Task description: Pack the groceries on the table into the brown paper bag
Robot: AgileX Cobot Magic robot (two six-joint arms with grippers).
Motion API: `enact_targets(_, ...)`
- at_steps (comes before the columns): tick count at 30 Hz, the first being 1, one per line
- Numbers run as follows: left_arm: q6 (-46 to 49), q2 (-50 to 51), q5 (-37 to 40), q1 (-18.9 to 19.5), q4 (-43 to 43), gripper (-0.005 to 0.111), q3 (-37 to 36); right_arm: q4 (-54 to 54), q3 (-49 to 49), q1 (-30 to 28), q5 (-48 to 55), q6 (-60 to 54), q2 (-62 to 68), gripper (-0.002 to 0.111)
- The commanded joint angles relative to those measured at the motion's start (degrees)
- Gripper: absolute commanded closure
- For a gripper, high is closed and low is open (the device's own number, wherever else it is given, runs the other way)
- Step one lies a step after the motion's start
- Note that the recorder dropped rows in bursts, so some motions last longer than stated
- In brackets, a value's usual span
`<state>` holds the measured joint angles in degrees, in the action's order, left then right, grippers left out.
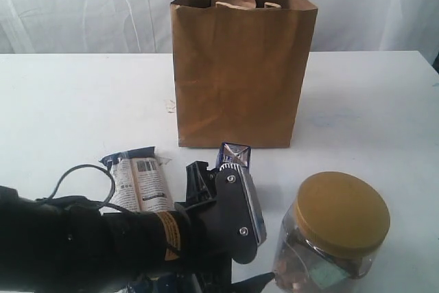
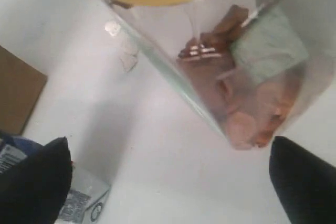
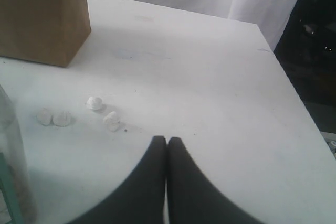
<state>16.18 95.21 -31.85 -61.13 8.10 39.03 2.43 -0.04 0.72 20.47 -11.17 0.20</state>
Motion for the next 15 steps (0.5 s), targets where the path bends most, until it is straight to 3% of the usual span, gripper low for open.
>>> enact_targets(1,-11.07,-0.59,4.60,0.48,16.28,0.002,0.89,-0.35,0.04,0.38,-0.40,-0.56,-0.20,0.108)
enact_targets(7,-36.77,-0.59,4.86,0.48,40.64,0.002,4.66,-0.35,0.04,0.39,-0.40,0.94,-0.20,0.108)
enact_targets(10,-42.35,-0.59,4.86,0.48,45.39,0.002,5.35,-0.74,0.04,0.39,-0.40,0.35,-0.20,0.108)
enact_targets(15,-51.52,-0.59,5.86,1.38,54.88,0.002,5.83,-14.53,0.04,0.39,-1.44,-10.85,-0.20,0.108)
